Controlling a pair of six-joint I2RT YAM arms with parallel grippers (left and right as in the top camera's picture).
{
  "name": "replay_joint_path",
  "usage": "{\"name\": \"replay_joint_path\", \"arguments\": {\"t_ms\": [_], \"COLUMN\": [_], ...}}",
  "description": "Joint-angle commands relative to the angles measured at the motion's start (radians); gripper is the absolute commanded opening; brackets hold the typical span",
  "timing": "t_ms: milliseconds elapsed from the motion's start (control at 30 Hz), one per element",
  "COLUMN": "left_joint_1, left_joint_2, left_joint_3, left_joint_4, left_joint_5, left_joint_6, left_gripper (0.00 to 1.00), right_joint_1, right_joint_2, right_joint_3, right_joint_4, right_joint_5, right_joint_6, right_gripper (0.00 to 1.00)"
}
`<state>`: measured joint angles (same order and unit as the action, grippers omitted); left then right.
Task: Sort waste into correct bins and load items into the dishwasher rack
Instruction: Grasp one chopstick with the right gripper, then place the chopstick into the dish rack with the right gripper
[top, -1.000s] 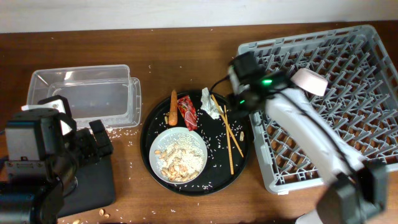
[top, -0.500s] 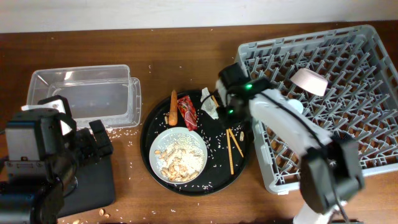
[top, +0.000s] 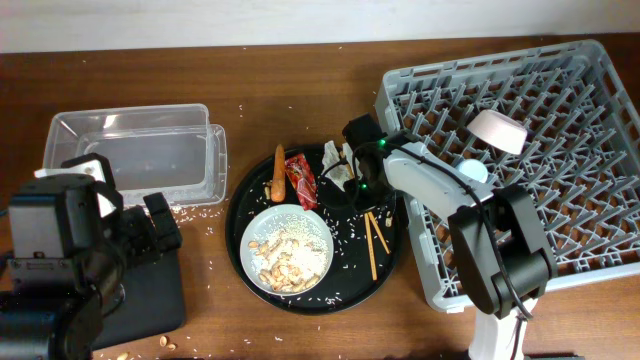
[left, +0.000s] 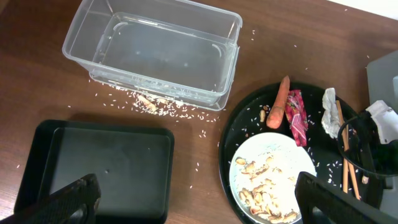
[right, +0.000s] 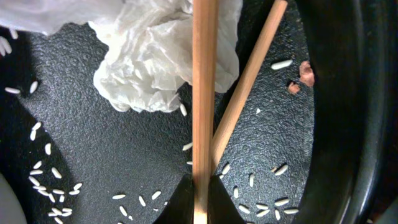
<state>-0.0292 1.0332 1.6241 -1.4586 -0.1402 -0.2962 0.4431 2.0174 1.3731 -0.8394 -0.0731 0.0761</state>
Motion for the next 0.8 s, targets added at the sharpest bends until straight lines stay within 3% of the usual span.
{"name": "replay_joint_path", "arguments": {"t_ms": [0,233,400,667,733,767], "left_joint_1": [0.007,0.007,0.007,0.007,0.007,0.007], "left_joint_2": [-0.002,-0.002,-0.002,-0.002,-0.002,-0.002], "left_joint_3": [0.001,0.001,0.001,0.001,0.001,0.001], "left_joint_4": [-0.001,-0.001,-0.001,-0.001,-0.001,-0.001], "left_joint_5": [-0.018,-0.018,-0.018,-0.018,-0.018,-0.018], "left_joint_6": [-0.01,-0.01,-0.01,-0.01,-0.01,-0.01], "left_gripper": [0.99,0.99,0.99,0.99,0.99,0.99], "right_joint_1": [0.001,0.001,-0.048,-0.204,-0.206,-0.206], "right_joint_2": [-0.006,-0.21,-0.383,-0.314,-0.263,-0.25], "right_joint_3": [0.003,0.071,0.079,0.066,0.064,0.064], "right_joint_4": [-0.022,-0.107,-0.068,-0.047,-0.064,-0.071], "right_joint_5": [0.011,0.08,0.214,0.208,0.219,0.227], "right_joint_6": [0.01,0.01,0.01,0.005,-0.002,-0.001], "right_gripper": [0.04,0.04,0.04,0.04,0.17,0.34]}}
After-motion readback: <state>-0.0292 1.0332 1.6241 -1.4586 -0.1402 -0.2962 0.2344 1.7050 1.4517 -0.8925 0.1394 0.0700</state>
